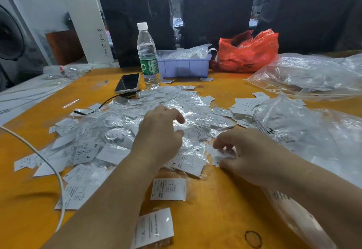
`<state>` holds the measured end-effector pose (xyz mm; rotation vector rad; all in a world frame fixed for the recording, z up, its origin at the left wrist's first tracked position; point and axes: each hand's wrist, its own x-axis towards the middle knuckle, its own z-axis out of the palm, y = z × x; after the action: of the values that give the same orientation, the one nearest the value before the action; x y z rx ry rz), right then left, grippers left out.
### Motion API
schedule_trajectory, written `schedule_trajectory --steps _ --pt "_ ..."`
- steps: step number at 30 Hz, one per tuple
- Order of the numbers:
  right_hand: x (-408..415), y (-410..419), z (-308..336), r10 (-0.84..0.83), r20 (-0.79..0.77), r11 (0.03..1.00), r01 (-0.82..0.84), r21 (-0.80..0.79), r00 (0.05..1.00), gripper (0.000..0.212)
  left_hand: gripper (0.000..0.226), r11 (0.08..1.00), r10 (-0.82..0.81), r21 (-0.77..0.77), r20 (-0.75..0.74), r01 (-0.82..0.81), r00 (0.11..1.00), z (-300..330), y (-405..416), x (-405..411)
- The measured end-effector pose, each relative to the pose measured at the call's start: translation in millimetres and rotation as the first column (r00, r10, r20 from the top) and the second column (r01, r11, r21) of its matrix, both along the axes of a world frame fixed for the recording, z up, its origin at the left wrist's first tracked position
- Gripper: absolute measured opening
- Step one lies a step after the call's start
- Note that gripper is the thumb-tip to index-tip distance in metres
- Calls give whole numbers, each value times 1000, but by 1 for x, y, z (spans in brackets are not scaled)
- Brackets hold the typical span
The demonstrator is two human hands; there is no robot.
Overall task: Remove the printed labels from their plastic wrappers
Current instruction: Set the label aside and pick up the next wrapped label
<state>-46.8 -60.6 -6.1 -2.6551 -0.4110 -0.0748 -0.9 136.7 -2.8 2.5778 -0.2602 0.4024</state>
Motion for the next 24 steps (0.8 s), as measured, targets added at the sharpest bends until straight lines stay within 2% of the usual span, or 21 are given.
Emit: schedule_trajectory --steps 3,8,12,16,20,24 --pt "0 1 0 -29 50 998 26 61 998 14 15 991 -115 -64 -15 114 993 0 -6 -4" --pt "0 0 4 -77 258 959 1 284 963 20 10 956 -267 -138 -45 259 963 -1 -10 -9" --pt "-3 2 7 -85 369 906 -82 416 925 25 20 902 -416 -155 -73 402 906 -2 -16 -13" --pt "-1 0 5 -132 306 820 -70 569 943 28 13 901 -423 -158 -111 404 899 -3 -18 -14" --pt "1 -1 4 -146 292 862 -24 507 945 26 5 876 -434 -292 -125 385 892 -1 -15 -12" --pt "0 -1 7 -131 344 912 -23 409 930 26 9 881 -392 -330 -110 339 913 0 -13 -10"
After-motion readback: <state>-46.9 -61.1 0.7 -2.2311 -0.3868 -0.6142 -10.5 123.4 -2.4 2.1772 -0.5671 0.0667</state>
